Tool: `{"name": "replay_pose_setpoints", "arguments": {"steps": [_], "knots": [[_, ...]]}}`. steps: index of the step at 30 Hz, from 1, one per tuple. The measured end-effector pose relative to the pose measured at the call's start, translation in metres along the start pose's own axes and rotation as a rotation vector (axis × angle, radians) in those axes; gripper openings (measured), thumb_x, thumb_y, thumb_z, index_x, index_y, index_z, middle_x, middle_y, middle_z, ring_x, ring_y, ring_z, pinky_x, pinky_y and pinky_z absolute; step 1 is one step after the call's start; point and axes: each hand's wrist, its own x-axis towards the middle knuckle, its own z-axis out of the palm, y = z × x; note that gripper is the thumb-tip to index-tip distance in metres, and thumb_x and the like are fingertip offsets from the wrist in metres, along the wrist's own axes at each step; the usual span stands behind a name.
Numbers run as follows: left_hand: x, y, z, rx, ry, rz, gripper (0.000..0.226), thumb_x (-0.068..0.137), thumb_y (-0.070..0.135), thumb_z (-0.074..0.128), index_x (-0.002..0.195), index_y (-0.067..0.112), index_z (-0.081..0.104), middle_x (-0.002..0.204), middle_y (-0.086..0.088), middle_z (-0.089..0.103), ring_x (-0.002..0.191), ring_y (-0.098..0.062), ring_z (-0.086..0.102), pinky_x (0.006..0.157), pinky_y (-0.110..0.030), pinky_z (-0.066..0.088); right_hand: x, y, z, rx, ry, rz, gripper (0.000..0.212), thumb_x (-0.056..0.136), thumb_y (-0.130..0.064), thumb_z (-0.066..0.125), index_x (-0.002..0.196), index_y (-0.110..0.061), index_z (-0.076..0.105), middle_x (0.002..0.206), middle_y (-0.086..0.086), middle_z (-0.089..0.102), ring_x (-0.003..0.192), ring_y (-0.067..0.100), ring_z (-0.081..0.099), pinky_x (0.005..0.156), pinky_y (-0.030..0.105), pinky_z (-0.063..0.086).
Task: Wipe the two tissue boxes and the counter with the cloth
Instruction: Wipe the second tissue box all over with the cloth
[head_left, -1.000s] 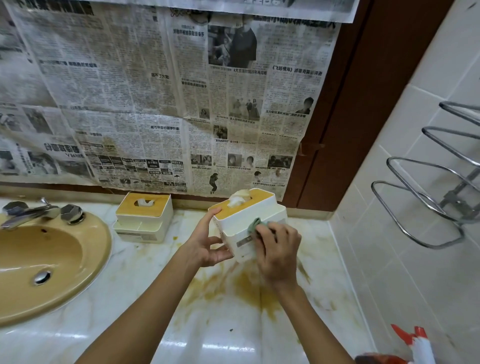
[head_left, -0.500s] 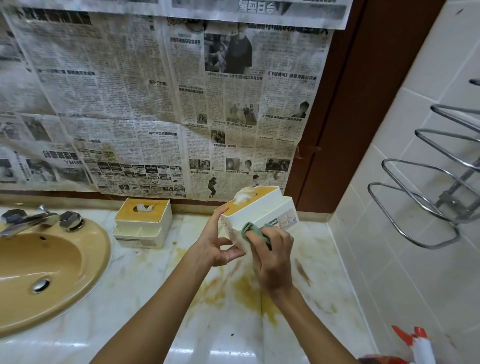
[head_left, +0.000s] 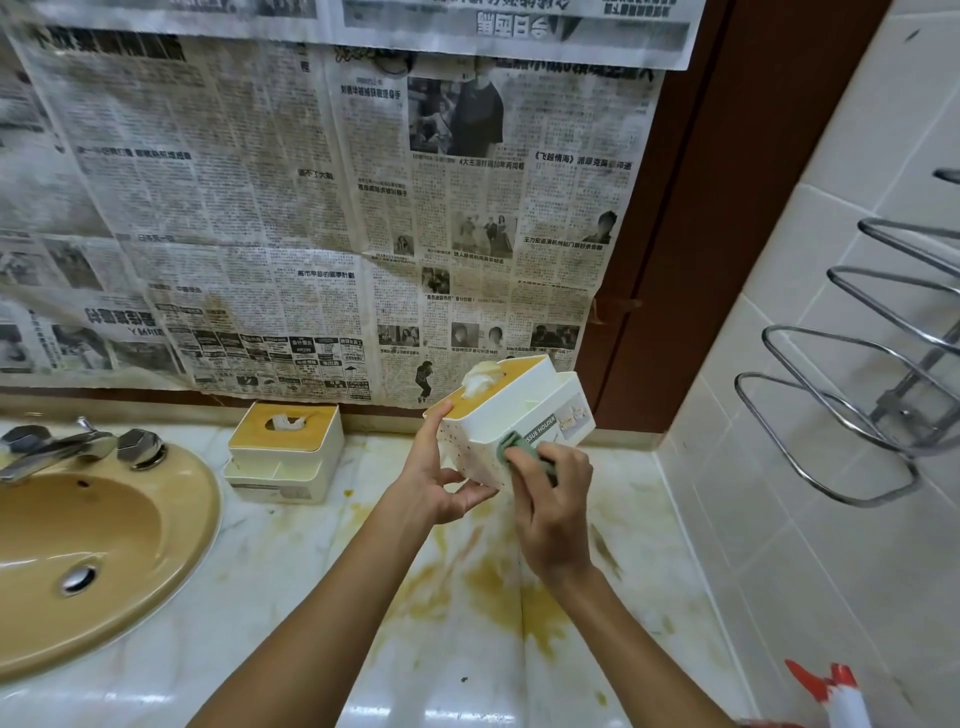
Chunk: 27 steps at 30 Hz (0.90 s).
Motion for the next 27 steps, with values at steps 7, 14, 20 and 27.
{"name": "replay_pose_setpoints", "arguments": {"steps": [7, 14, 20, 27], "knots": [[-0.001, -0.003, 0.0, 0.018, 0.011, 0.034, 0.082, 0.063, 0.057, 0.091, 0.115, 0.0, 0.061, 0.125, -0.019, 0.059, 0.106, -0.044, 0.069, 0.068, -0.06, 0.063, 0.0, 0.015, 0.0, -0.043, -0.096, -0.147, 0.029, 0.092, -0.007, 0.065, 0.117, -0.021, 0.062, 0.111, 0.007, 0.046, 0.096, 0.029, 0.051, 0.078, 0.038, 0.043], [0.001, -0.003, -0.002, 0.007, 0.006, 0.032, 0.075, 0.066, 0.053, 0.09, 0.112, 0.004, 0.058, 0.119, -0.014, 0.058, 0.113, -0.041, 0.065, 0.078, -0.06, 0.062, 0.022, 0.03, 0.002, 0.114, 0.011, 0.459, 0.02, 0.1, -0.008, 0.058, 0.118, -0.01, 0.068, 0.106, 0.0, 0.044, 0.094, 0.021, 0.054, 0.081, 0.043, 0.054], [0.006, -0.001, 0.004, 0.055, -0.008, 0.052, 0.071, 0.07, 0.053, 0.087, 0.113, 0.002, 0.062, 0.107, -0.013, 0.059, 0.111, -0.039, 0.066, 0.092, -0.06, 0.058, 0.004, -0.005, -0.004, 0.164, -0.107, 0.107, 0.025, 0.093, -0.005, 0.065, 0.117, -0.014, 0.066, 0.104, 0.009, 0.048, 0.089, 0.026, 0.054, 0.073, 0.034, 0.051], [0.004, -0.001, 0.004, 0.09, 0.029, 0.12, 0.046, 0.08, 0.049, 0.081, 0.097, 0.011, 0.063, 0.095, -0.012, 0.06, 0.1, -0.032, 0.064, 0.102, -0.056, 0.054, 0.014, 0.0, -0.016, 0.173, -0.052, 0.107, 0.023, 0.099, -0.007, 0.057, 0.12, -0.017, 0.058, 0.113, 0.011, 0.059, 0.097, 0.025, 0.061, 0.079, 0.032, 0.053]]}}
